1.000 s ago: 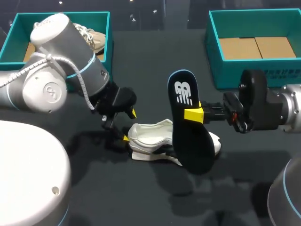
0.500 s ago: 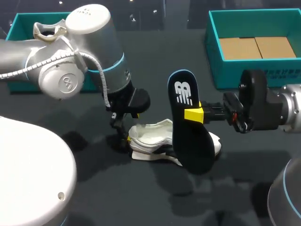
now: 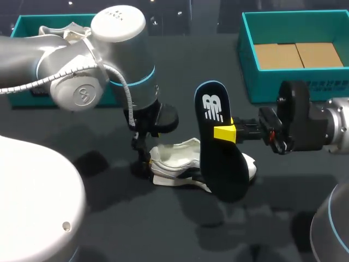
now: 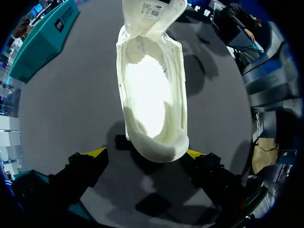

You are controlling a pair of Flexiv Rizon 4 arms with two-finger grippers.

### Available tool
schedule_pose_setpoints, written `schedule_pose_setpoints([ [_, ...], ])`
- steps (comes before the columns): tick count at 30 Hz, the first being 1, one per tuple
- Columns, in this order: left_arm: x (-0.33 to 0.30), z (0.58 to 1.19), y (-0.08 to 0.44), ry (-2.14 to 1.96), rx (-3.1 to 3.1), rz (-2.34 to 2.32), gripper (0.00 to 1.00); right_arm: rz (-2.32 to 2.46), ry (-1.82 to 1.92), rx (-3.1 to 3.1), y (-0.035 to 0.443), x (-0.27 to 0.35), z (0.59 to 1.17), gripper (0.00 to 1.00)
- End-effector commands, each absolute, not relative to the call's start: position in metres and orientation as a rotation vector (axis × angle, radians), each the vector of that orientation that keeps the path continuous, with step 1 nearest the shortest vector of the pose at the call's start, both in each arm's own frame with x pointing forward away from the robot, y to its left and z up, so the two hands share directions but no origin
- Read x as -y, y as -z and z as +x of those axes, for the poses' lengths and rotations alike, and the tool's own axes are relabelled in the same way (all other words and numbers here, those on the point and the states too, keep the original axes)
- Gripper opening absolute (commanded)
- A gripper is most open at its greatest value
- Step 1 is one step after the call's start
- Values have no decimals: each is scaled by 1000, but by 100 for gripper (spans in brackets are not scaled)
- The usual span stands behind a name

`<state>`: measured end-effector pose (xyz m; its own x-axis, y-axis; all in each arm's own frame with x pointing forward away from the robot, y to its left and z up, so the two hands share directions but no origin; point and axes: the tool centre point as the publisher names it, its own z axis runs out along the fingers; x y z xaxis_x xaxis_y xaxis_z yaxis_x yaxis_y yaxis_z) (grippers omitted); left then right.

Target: Take the shoe out of the shoebox, open the shoe tongue, remove and reinsert the insole, then place the shoe into the shoebox

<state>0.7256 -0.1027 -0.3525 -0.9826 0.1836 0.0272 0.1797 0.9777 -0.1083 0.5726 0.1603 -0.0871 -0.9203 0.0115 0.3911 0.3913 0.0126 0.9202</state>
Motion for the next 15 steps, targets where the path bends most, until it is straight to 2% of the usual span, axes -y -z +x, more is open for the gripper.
schedule_pose_setpoints([
  [1,102,725,352,-165,3088,-285,100,-421,1990,2021,88,-161,571,0],
  [15,99,710,353,-116,2996,-353,100,-421,1990,2021,88,-161,571,0],
])
